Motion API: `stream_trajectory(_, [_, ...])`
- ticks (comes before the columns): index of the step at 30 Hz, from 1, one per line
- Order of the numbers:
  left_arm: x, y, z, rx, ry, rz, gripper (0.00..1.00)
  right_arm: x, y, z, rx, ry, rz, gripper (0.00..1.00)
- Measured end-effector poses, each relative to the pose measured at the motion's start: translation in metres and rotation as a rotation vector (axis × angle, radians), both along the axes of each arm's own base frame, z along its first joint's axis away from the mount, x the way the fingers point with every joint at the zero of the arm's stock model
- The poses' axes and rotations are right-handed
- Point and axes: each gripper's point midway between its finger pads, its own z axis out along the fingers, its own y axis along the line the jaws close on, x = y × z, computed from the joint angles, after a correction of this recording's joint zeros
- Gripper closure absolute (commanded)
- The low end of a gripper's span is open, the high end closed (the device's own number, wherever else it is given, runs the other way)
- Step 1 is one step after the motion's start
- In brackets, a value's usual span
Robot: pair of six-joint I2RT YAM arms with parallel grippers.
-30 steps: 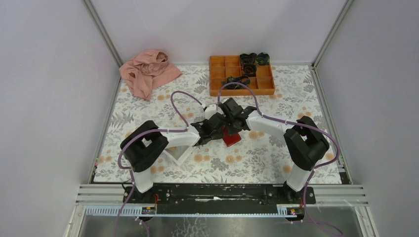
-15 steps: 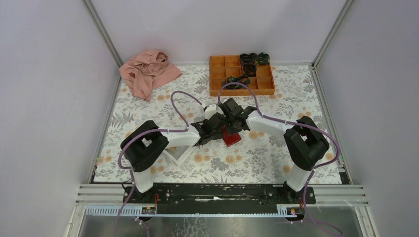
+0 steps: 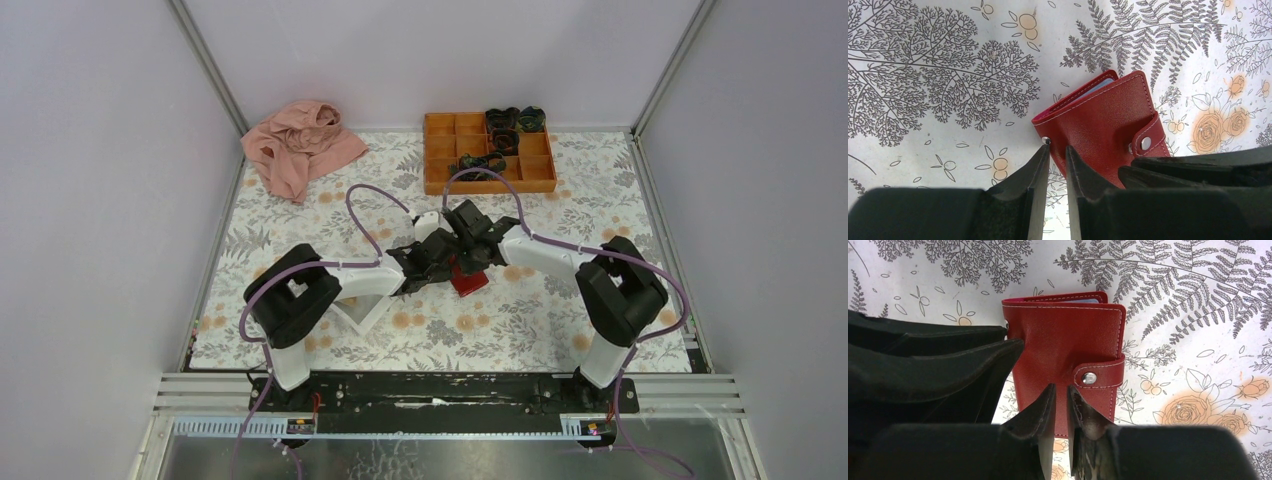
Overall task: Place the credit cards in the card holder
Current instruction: Close the card holder at the center of the board.
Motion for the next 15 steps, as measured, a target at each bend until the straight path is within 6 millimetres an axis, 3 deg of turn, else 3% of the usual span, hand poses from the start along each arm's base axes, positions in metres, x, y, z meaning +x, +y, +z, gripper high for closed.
stream_trajectory(10, [0.001, -0.001, 0.001, -0.005, -0.005, -0.001, 0.76, -0.006, 0.001, 0.024, 0.035, -0.023, 0.013, 0.78])
stream_trajectory(15, [0.001, -0.001, 0.001, -0.005, -0.005, -0.001, 0.76, -0.006, 0.0, 0.033, 0.044, -0.038, 0.009, 0.64])
